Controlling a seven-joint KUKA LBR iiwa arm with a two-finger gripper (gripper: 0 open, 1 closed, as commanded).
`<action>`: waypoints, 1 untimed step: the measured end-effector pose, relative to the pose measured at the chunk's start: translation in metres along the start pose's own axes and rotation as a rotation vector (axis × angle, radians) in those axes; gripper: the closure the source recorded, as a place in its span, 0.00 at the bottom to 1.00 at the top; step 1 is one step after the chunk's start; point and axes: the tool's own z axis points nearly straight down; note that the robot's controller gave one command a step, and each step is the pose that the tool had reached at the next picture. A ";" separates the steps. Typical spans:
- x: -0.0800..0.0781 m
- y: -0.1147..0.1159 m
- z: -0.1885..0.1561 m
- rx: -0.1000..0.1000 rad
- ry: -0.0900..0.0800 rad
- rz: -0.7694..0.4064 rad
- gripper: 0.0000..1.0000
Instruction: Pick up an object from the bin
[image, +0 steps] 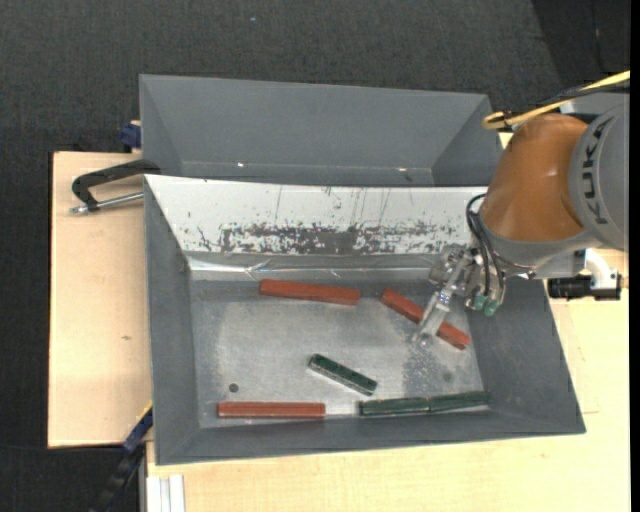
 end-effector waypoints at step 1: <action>-0.018 -0.005 0.030 -0.003 -0.008 -0.021 0.00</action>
Offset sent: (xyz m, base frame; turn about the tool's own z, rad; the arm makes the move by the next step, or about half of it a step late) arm 0.0297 0.0059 -0.0745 -0.2350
